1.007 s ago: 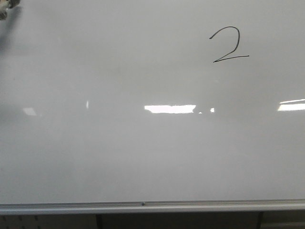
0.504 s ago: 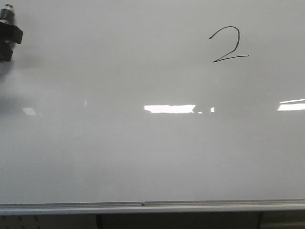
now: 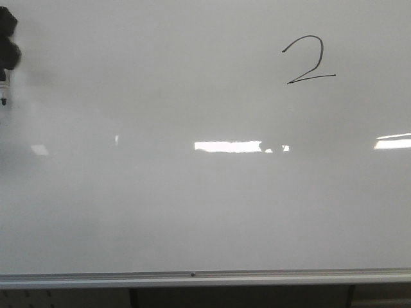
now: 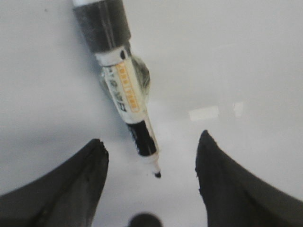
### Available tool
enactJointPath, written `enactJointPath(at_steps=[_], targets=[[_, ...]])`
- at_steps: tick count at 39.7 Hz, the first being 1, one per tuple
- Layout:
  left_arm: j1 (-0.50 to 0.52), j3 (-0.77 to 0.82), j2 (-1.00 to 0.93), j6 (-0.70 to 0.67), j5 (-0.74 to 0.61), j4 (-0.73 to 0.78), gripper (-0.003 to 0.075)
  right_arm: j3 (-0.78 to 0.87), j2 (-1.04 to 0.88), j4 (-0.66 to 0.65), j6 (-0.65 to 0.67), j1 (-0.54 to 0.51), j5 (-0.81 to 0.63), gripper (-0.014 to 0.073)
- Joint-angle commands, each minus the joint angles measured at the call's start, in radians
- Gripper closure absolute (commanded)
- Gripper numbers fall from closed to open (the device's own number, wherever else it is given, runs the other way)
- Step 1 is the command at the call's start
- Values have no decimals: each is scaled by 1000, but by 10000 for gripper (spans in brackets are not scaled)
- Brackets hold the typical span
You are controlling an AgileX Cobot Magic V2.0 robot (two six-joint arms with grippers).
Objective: Write number 2 on whiteboard
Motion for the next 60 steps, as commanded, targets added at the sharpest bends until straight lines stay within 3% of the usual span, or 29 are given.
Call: enactJointPath(at_steps=[1,9,15,29,39,42,45,52,60], targets=[[-1,-50,-110,-6,91,54,309,-37,-43,-42,118,-7,5,56],[-1,-66,-285,-6,303,29,309,-37,-129,-123,328,-7,45,56],[-1,-42,-421,-6,419,-6,309,-34,-207,-123,371,-7,45,56],[-1,128,-734,-6,419,-67,309,-13,-378,-160,369,-7,29,56],[-1,188,-827,-6,362,-67,311,41,-448,-200,369,-7,-13,60],[-1,188,-827,-6,361,-67,330,47,-449,-200,369,-7,-14,118],[-1,188,-827,-6,357,-67,381,47,-449,-200,369,-7,-15,228],[-1,188,-827,-6,357,-65,570,47,-449,-200,369,-7,-15,491],[-1,188,-827,-2,357,-56,738,47,-449,-200,369,-7,-15,667]])
